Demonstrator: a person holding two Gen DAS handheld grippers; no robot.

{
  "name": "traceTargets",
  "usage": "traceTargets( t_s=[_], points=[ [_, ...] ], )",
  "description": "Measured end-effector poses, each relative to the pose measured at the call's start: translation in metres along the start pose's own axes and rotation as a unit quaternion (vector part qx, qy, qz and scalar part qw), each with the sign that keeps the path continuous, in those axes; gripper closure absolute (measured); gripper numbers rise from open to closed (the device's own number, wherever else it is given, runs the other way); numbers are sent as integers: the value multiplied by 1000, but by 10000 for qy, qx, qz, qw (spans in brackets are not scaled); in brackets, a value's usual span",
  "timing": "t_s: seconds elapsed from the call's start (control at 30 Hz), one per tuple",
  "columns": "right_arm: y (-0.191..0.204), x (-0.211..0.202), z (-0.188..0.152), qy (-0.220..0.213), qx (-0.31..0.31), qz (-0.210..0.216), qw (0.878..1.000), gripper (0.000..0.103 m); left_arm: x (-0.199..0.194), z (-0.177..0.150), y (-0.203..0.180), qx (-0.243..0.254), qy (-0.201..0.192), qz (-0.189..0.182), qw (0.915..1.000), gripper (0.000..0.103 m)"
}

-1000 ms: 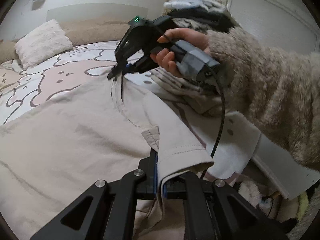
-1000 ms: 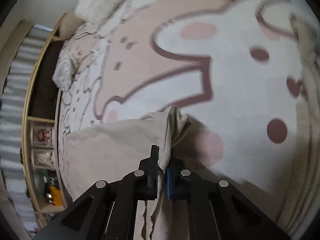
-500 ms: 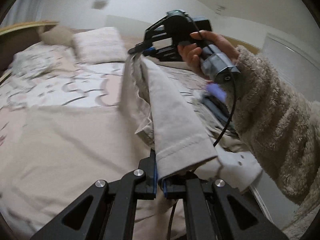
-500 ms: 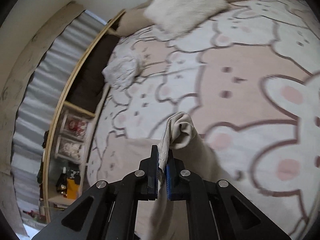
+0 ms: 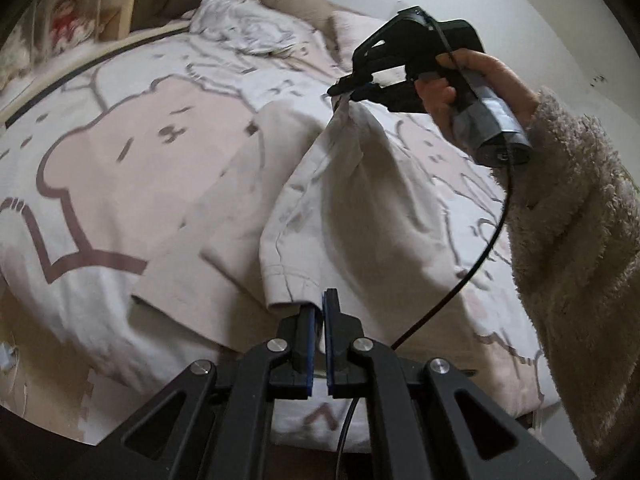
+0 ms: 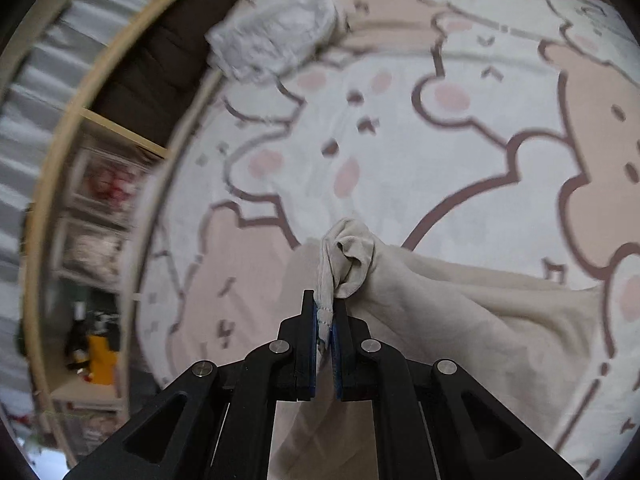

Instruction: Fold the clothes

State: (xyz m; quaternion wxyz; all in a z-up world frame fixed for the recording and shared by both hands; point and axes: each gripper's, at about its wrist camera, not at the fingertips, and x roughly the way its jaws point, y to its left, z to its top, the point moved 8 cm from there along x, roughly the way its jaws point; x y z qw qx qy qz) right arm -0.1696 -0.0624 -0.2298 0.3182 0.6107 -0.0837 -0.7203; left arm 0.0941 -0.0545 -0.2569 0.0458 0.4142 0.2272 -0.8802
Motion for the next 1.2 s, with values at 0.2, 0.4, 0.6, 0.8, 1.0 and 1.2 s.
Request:
traceTargets(
  t_s=[0.2, 0.4, 0.6, 0.8, 1.0, 1.2],
  points=[
    [6, 37, -10, 311, -116, -185, 9993, 96, 0, 1, 17, -251, 51, -20, 9997, 98],
    [18, 55, -9, 461, -196, -264, 9984, 96, -8, 10, 21, -253, -120, 81, 9996, 98],
    [22, 75, -7, 591, -231, -463, 9969, 96, -15, 8, 26, -257, -184, 250, 9992, 98],
    [36, 67, -5, 446, -456, -219, 9977, 96, -23, 15, 27, -34, -460, 458, 9979, 98],
    [55, 53, -2, 266, -755, 61, 9968, 94, -24, 17, 27, -19, -474, 476, 9977, 98],
    [69, 37, 5, 28, -936, 366, 9949, 0, -26, 17, 34, -89, -498, 563, 9971, 98]
  ],
)
